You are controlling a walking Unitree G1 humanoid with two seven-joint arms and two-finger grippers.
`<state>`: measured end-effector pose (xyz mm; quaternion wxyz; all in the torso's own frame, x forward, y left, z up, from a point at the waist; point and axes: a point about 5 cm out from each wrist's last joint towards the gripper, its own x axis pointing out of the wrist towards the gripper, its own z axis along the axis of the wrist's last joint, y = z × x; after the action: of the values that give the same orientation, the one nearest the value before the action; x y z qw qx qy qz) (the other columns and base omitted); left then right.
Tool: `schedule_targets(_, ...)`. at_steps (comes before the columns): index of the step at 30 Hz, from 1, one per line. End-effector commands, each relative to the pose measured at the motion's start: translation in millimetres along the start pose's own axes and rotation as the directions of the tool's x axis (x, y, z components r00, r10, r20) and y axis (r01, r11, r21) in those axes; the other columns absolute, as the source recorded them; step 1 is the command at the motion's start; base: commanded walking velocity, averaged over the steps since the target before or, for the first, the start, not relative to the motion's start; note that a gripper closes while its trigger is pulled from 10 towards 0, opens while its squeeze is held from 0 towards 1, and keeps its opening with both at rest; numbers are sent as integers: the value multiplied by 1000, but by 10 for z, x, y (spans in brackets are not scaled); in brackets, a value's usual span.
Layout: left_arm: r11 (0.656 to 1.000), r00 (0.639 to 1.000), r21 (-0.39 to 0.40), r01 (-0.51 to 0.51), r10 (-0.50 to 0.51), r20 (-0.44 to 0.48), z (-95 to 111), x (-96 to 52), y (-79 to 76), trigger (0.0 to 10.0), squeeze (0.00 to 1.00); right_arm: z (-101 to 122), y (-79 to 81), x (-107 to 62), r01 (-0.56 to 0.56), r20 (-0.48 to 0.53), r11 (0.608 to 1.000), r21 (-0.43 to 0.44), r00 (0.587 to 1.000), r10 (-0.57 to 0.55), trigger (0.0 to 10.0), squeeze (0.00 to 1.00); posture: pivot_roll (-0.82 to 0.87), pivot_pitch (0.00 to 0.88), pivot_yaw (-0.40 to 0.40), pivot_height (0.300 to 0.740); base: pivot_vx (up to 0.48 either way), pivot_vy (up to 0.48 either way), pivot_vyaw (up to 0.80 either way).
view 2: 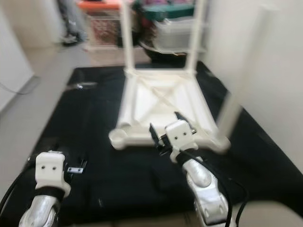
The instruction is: Building children table
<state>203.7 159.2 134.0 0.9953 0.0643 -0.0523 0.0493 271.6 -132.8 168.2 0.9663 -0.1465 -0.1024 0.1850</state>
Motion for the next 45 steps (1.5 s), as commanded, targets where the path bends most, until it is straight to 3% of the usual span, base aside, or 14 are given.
schedule_targets(1,1000,1000,15,-5,5,-20,-54,6,20,10000,0,-11,78,34,-44,9,999,17,999,43,10000,0,1,0,-47,740,401,0,0)
schedule_targets(11,999,999,14,-35,35,3,-28,41,33,10000,0,2,97,182,-189,29,982,-22,981,190,10000,0,16,0,-48,740,40,0,0)
schedule_targets(13,999,999,23,-45,45,1,-41,38,46,10000,0,-65,231,147,-354,-11,935,-35,935,354,10000,0,12,0,-46,740,0,0,0)
schedule_targets(14,999,999,23,-45,45,1,-41,38,46,10000,0,-65,231,147,-354,-11,935,-35,935,354,10000,0,12,0,-46,740,0,0,0)
schedule_targets(16,982,986,121,-146,154,-57,-151,57,190,10000,0,-175,366,43,-564,-79,825,-48,825,559,10000,0,15,0,-43,740,0,0,0)
schedule_targets(20,956,961,180,-232,254,-111,-242,39,341,10000,0,-172,383,47,-608,-80,792,-54,793,603,10000,0,16,0,-41,740,0,0,0)
schedule_targets(22,921,919,212,-326,361,-157,-316,-14,541,10000,0,-189,414,103,-645,-96,759,-90,764,638,10000,0,40,0,-54,740,0,0,0)
schedule_targets(28,900,898,240,-364,408,-167,-337,-39,643,10000,0,-213,459,209,-665,-117,734,-141,747,654,10000,0,58,0,-67,740,0,0,0)
schedule_targets(32,904,903,230,-360,400,-156,-310,-8,626,10000,0,-310,466,337,-637,-204,729,-252,771,603,10000,0,67,0,-67,740,0,0,0)
schedule_targets(39,903,906,237,-358,398,-147,-281,38,613,10000,0,-431,495,375,-655,-294,701,-281,754,587,10000,0,71,0,-64,740,0,0,0)
schedule_targets(45,903,905,236,-358,397,-150,-277,65,616,10000,0,-534,322,323,-676,-381,679,-288,731,566,10000,0,55,0,-56,740,0,0,0)
